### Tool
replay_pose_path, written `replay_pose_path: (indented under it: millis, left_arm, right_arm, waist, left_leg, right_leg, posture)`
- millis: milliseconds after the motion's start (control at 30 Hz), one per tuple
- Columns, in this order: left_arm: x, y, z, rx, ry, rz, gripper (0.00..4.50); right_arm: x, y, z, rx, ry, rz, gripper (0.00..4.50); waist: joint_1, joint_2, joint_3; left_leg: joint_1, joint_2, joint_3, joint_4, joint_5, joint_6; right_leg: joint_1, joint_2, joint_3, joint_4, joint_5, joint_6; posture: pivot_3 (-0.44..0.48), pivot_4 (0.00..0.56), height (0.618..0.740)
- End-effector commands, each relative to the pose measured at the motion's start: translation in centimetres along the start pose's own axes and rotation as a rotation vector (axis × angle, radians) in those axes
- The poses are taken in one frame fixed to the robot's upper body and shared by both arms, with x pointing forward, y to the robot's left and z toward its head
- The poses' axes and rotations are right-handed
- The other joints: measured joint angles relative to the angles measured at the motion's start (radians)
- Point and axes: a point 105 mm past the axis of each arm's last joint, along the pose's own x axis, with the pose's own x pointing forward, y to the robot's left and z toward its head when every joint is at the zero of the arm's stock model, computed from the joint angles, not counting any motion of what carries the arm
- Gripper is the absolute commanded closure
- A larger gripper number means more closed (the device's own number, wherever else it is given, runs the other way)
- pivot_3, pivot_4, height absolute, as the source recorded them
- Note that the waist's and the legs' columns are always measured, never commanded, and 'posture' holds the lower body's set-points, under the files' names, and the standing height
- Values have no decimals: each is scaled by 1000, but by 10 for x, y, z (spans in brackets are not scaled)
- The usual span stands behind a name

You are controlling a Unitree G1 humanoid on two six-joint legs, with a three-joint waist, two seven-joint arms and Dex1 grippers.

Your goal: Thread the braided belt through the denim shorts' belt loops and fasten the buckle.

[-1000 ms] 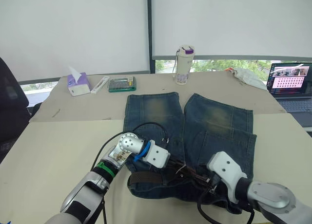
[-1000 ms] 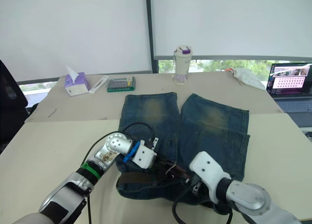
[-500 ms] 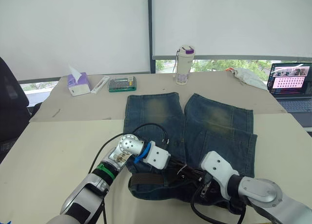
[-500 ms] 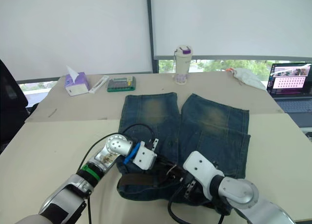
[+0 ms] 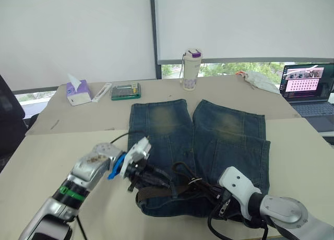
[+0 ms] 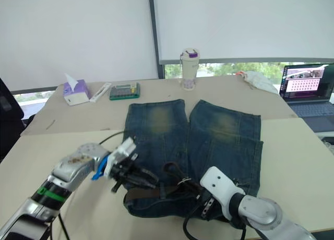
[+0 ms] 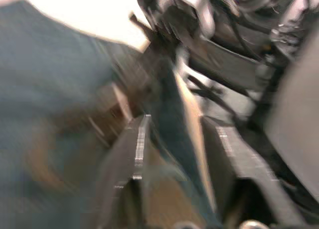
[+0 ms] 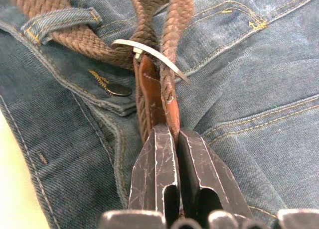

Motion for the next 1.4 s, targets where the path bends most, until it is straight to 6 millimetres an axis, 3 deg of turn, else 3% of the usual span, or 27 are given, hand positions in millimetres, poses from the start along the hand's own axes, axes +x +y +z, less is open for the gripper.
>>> replay_pose_path:
  millis: [33, 200, 333, 467, 567, 700, 767, 833, 900, 967, 1067, 1133, 1267, 1400]
  left_arm:
    - [7, 10, -27, 64, 137, 68, 4409]
    - [8, 11, -65, 86, 289, 87, 4409]
    - [-1, 18, -94, 102, 386, 132, 4409]
    - [-2, 26, -98, 121, 393, 158, 4409]
    - [0, 33, -95, 141, 384, 176, 4409]
    - [5, 39, -79, 189, 285, 213, 4409]
    - [9, 44, -60, 232, 173, 257, 4409]
    - [5, 48, -20, 194, -36, 323, 4409]
    - [-7, 51, 37, 120, -314, 394, 3875]
    - [-14, 51, 77, 54, -484, 448, 3268]
    - [-16, 51, 97, 4, -558, 522, 2214]
    - [-12, 46, 101, 4, -553, 547, 1547]
    - [-17, 26, 72, 62, -421, 595, 105]
    - [-34, 0, 41, 59, -299, 606, 44]
  right_arm:
    - [-5, -4, 11, -33, -45, -30, 4500]
    - [-20, -16, 1, -37, 8, -111, 4500]
    - [-65, -45, -42, -31, 231, -298, 4500]
    - [-102, -53, -79, -30, 409, -396, 4500]
    - [-113, -53, -88, -39, 449, -423, 4500]
    - [-101, -51, -73, -16, 325, -445, 4500]
    - [-95, -52, -65, 0, 265, -459, 4500]
    - [-90, -50, -54, 22, 179, -440, 4500]
    - [-84, -46, -27, 114, -43, -423, 3708]
    - [-81, -50, -4, 182, -228, -447, 3083]
    - [-77, -55, 6, 199, -302, -467, 2001]
    - [-74, -59, 11, 228, -358, -477, 1322]
    - [-84, -36, 4, 201, -320, -306, 0]
    - [-119, -31, -21, 169, -206, -305, 0]
  waist:
    - [13, -1, 1]
    - [24, -2, 0]
    - [31, 1, -3]
    - [33, 3, -6]
    - [31, 3, -6]
    - [39, 3, -6]
    - [43, 4, -6]
    - [46, 4, -6]
    - [46, 0, -1]
    - [44, -3, 3]
    - [36, -7, 5]
    - [28, -4, 3]
    - [15, -2, 3]
    - [18, -2, 4]
  left_leg:
    - [0, 0, 0, 0, 0, 0]
    - [-1, 0, 0, 0, 0, 0]
    - [-1, -1, 0, 0, -1, 1]
    - [-2, 0, 1, -1, -1, 1]
    - [1, 1, 2, -1, -1, 0]
    - [3, 0, 2, -1, -1, 0]
    - [2, -1, 2, 0, -1, 0]
    - [-1, -1, 2, 1, -1, 0]
    - [-1, -1, 1, 2, 0, -1]
    - [-5, 1, -3, 2, 1, -2]
    - [-4, 1, -2, 1, 1, -2]
    - [-2, -1, -1, 1, 1, -2]
    - [0, 0, 1, -7, 2, -5]
    - [0, 2, 2, -14, 2, -6]
  right_leg:
    - [0, -1, 0, 0, 1, -2]
    - [0, -3, 0, -1, 1, -1]
    - [2, -4, 0, -2, -2, 3]
    - [6, -4, 1, 0, -4, 7]
    - [8, -4, 1, 1, -6, 10]
    - [8, -6, 1, 0, -6, 10]
    - [7, -6, 1, 0, -6, 11]
    - [6, -7, 1, 2, -6, 11]
    - [1, -6, 0, 2, -5, 10]
    - [-3, -4, -2, 3, -5, 9]
    - [-2, -4, -1, 1, -4, 8]
    - [1, -4, 1, 0, -4, 7]
    - [-2, -4, 5, 1, 0, 0]
    - [-4, -2, 4, 1, -3, -3]
  posture:
    - [0, 150, 740]
    - [0, 150, 740]
    - [0, 150, 740]
    - [0, 150, 740]
    - [0, 150, 740]
    - [0, 150, 740]
    - [0, 150, 740]
    - [0, 150, 740]
    - [0, 150, 740]
    - [0, 150, 740]
    - [0, 150, 740]
    - [0, 150, 740]
    - [0, 150, 740]
    - [0, 150, 740]
